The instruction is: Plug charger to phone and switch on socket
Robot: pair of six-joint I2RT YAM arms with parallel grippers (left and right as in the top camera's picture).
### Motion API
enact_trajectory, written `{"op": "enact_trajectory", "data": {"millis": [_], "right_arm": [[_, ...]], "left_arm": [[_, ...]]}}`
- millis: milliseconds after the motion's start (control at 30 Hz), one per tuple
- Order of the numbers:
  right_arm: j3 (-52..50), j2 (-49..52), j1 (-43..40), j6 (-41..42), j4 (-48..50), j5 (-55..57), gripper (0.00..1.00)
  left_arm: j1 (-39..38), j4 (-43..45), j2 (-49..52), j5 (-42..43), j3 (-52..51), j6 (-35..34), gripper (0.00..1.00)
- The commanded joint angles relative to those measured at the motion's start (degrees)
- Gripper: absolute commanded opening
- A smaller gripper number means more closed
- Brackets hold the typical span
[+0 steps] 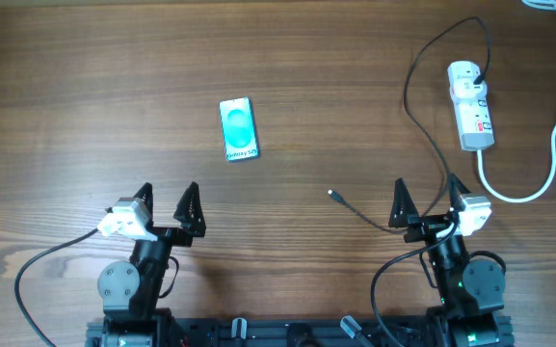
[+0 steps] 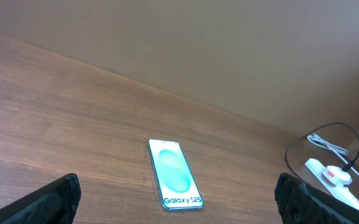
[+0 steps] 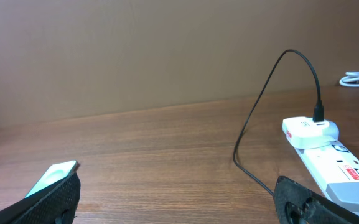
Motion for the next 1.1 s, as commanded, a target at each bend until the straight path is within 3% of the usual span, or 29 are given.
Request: {"op": "enact_trajectory", "data": {"millis": [0,67,167,300,400,567,667,800,833,867,967,1067], "right_arm": [[-0.07,-0.24,0.35,-0.57,0.24,-0.96,1.0],[-0.07,-0.24,0.35,-0.59,0.24,-0.96,1.0],[-0.07,-0.24,0.35,-0.59,0.24,-0.96,1.0],[-0.07,-0.24,0.35,-0.57,0.24,-0.96,1.0],[-0.07,-0.24,0.35,-0.59,0.24,-0.96,1.0],[-0.07,-0.24,0.35,-0.59,0.24,-0.96,1.0],[-0.04,-0.24,0.35,-0.61,0.24,-0.96,1.0],[-0.04,-0.15,0.35,-0.57,0.24,-0.96,1.0],[-0.07,-0.15,0.35,-0.59,0.24,-0.96,1.0],[-0.04,-0.15,0.35,-0.57,0.24,-0.96,1.0],[-0.04,-0.15,0.35,-0.59,0.24,-0.96,1.0],[-0.07,-0.15,0.35,-0.59,0.24,-0.96,1.0]], "left_arm": [[0.46,0.22,-0.42,1.14,3.61,-4.24,1.0],[0.46,-6.25,-0.39,2.12,10.1,-10.36,1.0],[0.48,-17.42,2.29,2.23,21.81,-9.7,1.0],[0.46,-30.69,16.74,2.84,41.09,-6.1,1.0],[0.42,-44.11,35.76,8.46,62.18,1.01,1.0],[0.28,-72.19,67.41,8.31,93.24,6.67,1.0],[0.28,-72.24,78.49,12.44,95.51,3.52,1.0],[0.07,-71.36,92.65,10.95,95.47,1.7,0.97],[-0.52,-71.34,95.03,9.79,95.47,1.7,0.91],[-3.06,-71.58,99.78,2.19,95.41,-0.31,0.88],[-8.02,-70.64,106.36,-4.31,95.41,-1.51,1.0],[-12.52,-68.63,113.09,-4.33,95.41,-1.44,1.0]]}}
